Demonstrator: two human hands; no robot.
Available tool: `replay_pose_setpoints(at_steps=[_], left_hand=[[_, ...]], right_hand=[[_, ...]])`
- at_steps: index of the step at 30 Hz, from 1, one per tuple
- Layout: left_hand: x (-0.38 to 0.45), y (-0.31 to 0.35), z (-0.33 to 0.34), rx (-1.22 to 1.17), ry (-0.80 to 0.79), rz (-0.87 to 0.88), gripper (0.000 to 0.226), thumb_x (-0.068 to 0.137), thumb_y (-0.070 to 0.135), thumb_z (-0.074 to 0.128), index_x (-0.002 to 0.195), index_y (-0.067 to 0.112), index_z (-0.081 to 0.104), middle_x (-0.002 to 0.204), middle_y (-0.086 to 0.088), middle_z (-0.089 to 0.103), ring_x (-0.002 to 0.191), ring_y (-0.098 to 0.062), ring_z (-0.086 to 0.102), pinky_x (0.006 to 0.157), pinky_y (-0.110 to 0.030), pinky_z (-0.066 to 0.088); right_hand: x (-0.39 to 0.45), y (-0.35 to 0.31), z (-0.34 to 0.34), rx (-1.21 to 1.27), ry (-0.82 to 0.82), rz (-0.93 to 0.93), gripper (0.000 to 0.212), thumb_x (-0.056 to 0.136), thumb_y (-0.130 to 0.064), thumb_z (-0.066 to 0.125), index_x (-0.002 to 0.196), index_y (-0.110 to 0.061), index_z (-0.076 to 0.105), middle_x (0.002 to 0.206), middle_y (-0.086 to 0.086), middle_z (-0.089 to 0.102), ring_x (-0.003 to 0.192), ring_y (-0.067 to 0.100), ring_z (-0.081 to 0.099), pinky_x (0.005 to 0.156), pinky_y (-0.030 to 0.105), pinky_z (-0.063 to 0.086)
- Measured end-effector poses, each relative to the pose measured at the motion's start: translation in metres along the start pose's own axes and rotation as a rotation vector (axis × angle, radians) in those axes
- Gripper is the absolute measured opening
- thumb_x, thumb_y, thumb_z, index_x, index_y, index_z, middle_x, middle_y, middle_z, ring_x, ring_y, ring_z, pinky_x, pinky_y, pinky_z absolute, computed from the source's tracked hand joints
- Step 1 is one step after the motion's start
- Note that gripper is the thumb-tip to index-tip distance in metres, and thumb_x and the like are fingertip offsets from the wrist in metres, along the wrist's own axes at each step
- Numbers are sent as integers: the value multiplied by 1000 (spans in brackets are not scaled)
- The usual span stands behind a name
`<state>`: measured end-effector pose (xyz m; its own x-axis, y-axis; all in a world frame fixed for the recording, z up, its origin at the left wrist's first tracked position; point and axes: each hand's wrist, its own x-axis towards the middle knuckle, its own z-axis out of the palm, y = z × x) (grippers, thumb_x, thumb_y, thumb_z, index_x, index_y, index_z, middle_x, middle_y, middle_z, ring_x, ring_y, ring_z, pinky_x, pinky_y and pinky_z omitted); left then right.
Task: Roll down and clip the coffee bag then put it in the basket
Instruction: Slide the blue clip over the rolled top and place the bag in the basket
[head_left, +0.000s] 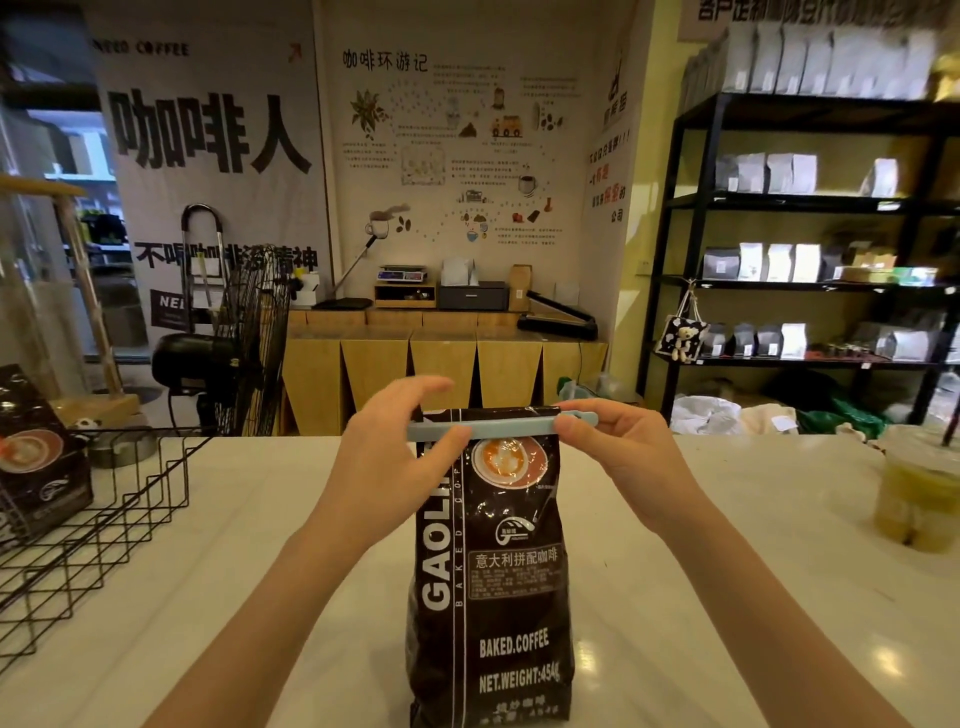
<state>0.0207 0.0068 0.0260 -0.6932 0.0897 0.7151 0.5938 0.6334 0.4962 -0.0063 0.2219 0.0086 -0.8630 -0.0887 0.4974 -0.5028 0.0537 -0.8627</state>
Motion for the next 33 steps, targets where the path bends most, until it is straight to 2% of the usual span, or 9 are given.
replay_pose_setpoints(at_steps=[2,4,7,10,15,20,25,30,33], left_hand=[[2,18,2,144,13,195,40,84,28,57,122,18,51,128,5,50,122,-12,42,103,-30,33],[8,34,11,275,-89,293,41,87,32,50,126,19,47,135,0,49,126,-15,40,105,-34,29],[20,46,25,418,-285,243,36,92,37,40,123,21,47,120,-1,59,106,-15,53,83,-28,40],[27,47,25,343,-347,168,29,90,38,44,111,21,55,99,1,65,86,-14,57,68,-26,42],[22,45,21,234,-297,141,24,86,35,53,107,26,59,91,4,67,81,-11,57,72,-34,49],[20,46,26,175,-268,122,26,85,33,56,109,24,60,98,2,69,88,-13,59,80,-39,49],[17,44,29,161,-208,160,24,85,33,56,106,23,63,95,2,70,86,-13,59,79,-35,47],[16,39,27,170,-175,223,28,85,35,54,110,24,61,97,2,70,87,-11,58,77,-28,43],[13,31,22,260,-125,258,44,81,44,55,120,24,54,113,1,66,104,-14,56,93,-34,38]], right_hand=[[0,-2,1,10,-9,-15,17,63,-37,70,77,-30,74,72,-9,76,80,6,69,65,17,56],[0,-4,2,30,-14,-31,13,64,-33,70,76,-29,74,72,-10,76,77,4,69,63,12,53],[-1,-7,1,63,-42,-51,13,67,-27,70,78,-26,75,73,-8,76,76,5,70,62,11,52],[-4,-8,-3,66,-75,-54,15,70,-26,69,84,-26,74,78,-8,77,81,7,70,64,12,52],[-9,-14,-9,-22,-189,-41,21,76,-32,62,95,-30,72,88,-15,76,92,1,66,72,6,47],[-14,-13,-9,-179,-73,-169,28,75,-33,61,100,-21,70,80,-12,73,84,4,66,72,13,51],[-15,-7,-4,-241,23,-253,21,83,-13,63,103,-15,69,91,-1,71,90,12,65,76,18,52],[-15,-5,0,-222,14,-237,19,84,-12,61,101,-19,68,83,-13,71,82,0,64,68,11,49],[-14,-4,0,-120,-2,-180,17,84,-13,61,94,-23,70,75,-18,73,79,-2,65,69,10,50]])
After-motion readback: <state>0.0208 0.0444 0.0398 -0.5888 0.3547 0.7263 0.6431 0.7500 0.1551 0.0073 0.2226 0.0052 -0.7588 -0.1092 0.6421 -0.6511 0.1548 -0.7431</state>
